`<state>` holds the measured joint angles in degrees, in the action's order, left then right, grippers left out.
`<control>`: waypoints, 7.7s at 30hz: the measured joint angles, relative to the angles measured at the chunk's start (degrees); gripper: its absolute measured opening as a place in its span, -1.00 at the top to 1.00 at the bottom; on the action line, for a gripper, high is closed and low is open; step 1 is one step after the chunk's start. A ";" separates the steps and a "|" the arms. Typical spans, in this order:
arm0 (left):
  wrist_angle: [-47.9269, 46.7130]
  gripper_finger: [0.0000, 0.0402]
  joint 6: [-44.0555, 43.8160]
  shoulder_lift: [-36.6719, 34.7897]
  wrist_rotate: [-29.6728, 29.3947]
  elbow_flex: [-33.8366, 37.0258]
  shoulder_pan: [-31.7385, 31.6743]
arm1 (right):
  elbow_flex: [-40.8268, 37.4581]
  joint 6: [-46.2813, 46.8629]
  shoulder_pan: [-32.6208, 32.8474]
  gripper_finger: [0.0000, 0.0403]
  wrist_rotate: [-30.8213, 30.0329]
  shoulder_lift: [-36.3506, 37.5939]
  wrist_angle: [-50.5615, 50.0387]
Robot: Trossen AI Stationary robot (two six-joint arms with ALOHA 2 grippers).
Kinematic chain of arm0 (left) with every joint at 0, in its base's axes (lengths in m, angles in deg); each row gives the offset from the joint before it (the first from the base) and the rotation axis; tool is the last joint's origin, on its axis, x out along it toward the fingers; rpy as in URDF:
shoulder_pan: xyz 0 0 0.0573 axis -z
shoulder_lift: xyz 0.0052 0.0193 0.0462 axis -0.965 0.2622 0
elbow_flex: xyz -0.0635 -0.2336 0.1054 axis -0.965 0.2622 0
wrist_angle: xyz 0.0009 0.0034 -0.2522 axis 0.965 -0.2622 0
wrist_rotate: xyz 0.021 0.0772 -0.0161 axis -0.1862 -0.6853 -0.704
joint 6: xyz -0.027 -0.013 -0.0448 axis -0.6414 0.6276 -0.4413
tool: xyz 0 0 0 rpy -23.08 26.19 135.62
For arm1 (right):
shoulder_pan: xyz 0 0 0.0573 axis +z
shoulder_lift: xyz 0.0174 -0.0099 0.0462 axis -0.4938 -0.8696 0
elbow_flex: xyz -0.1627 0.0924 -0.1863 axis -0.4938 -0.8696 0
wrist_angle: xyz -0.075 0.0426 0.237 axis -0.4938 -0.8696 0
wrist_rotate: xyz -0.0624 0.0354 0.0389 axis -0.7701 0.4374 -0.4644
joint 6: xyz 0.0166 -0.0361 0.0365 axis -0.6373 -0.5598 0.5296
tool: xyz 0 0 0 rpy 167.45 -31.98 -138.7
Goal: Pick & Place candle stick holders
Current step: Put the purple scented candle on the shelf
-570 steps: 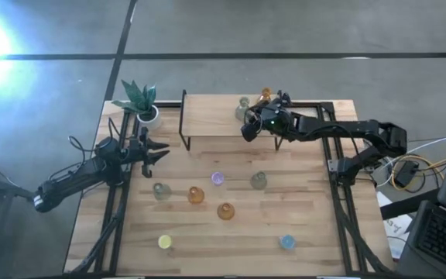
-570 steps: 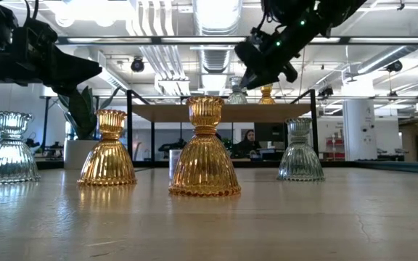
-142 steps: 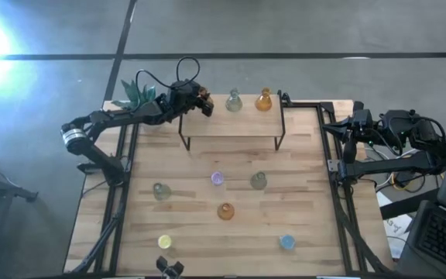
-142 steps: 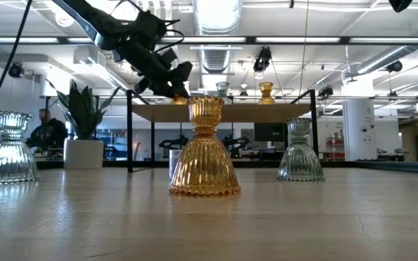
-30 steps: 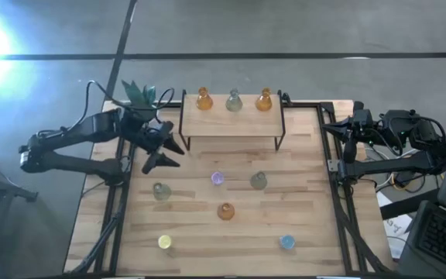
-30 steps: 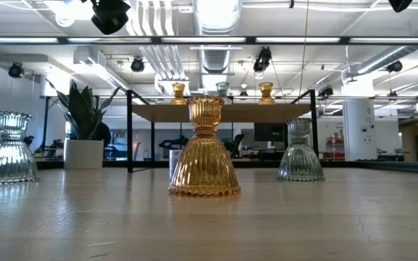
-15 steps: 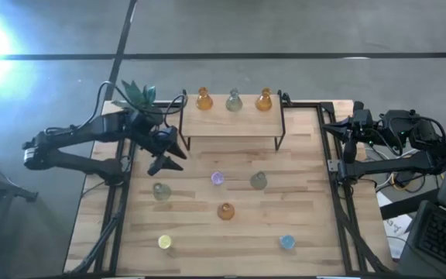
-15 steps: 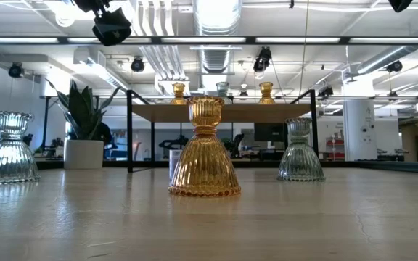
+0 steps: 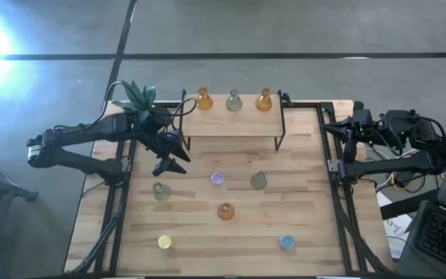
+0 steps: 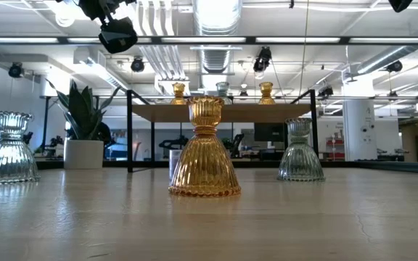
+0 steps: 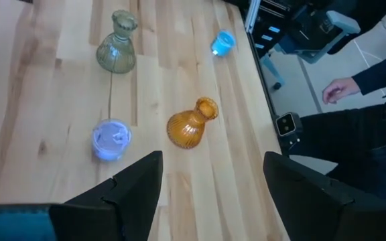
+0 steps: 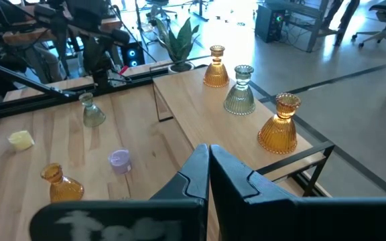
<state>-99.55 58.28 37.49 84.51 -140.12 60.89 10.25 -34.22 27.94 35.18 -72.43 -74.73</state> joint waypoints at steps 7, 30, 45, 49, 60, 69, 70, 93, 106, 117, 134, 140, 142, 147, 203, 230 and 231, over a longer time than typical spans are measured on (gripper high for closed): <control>2.96 -0.30 -0.63 0.99 0.04 0.00 -0.02 | 0.00 0.01 -0.02 0.96 0.00 0.00 -0.01; 5.84 -0.65 -8.81 1.47 -10.84 0.00 -0.05 | 0.00 0.01 0.00 0.96 0.00 0.00 0.01; 5.39 -0.77 -9.86 5.20 -16.54 0.00 -0.04 | 0.00 0.01 -0.02 0.96 -0.01 0.00 0.01; 6.57 -0.77 -9.97 7.06 -16.55 0.00 -0.02 | 0.00 0.01 -0.02 0.96 -0.01 -0.01 0.00; 8.83 -0.77 -9.02 12.59 -14.75 -0.07 -0.11 | 0.00 0.01 -0.01 0.96 0.00 -0.01 -0.01; 8.88 -0.77 -0.38 13.65 -16.84 -0.07 -0.09 | 0.00 0.01 -0.02 0.96 0.01 0.00 -0.01; 8.88 -0.77 1.72 13.65 -17.00 -0.07 -0.02 | 0.00 0.01 0.00 0.96 0.01 0.00 -0.01; 7.48 -0.77 15.34 13.84 -25.99 -0.07 0.17 | 0.00 0.01 -0.01 0.96 0.00 -0.02 0.01; 3.01 -0.77 19.41 15.61 -27.59 1.11 0.27 | 0.00 0.01 -0.02 0.96 0.00 -0.01 0.01; 5.88 -0.77 27.70 20.30 -25.01 1.14 4.07 | 0.00 0.01 -0.02 0.96 -0.01 0.00 -0.01; 15.45 -0.77 33.01 33.35 -25.07 1.14 10.38 | 0.00 0.01 0.00 0.96 -0.01 -0.02 -0.01; 19.52 -0.77 33.24 35.49 -25.48 1.14 10.38 | 0.00 0.01 -0.02 0.96 -0.01 0.00 0.01; 20.60 -0.77 33.59 36.03 -25.26 1.14 10.38 | 0.00 0.01 -0.02 0.96 0.01 0.00 -0.01; 22.44 -0.77 35.09 36.83 -24.90 1.14 10.29 | 0.00 0.01 -0.02 0.96 -0.01 0.00 0.01; 29.66 -0.17 34.18 42.01 -24.39 1.84 10.25 | 0.02 0.01 -0.02 0.96 0.00 -0.01 -0.01; 8.27 -0.18 16.84 28.91 -28.57 -19.77 3.21 | 0.01 0.01 -0.02 0.96 0.01 0.00 -0.01; 7.26 -0.18 14.75 29.25 -29.68 -21.60 2.47 | 0.00 0.01 0.00 0.96 0.01 0.00 -0.01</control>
<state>-92.29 73.03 66.74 54.83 -161.71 63.36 10.26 -34.21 27.94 35.19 -72.43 -74.74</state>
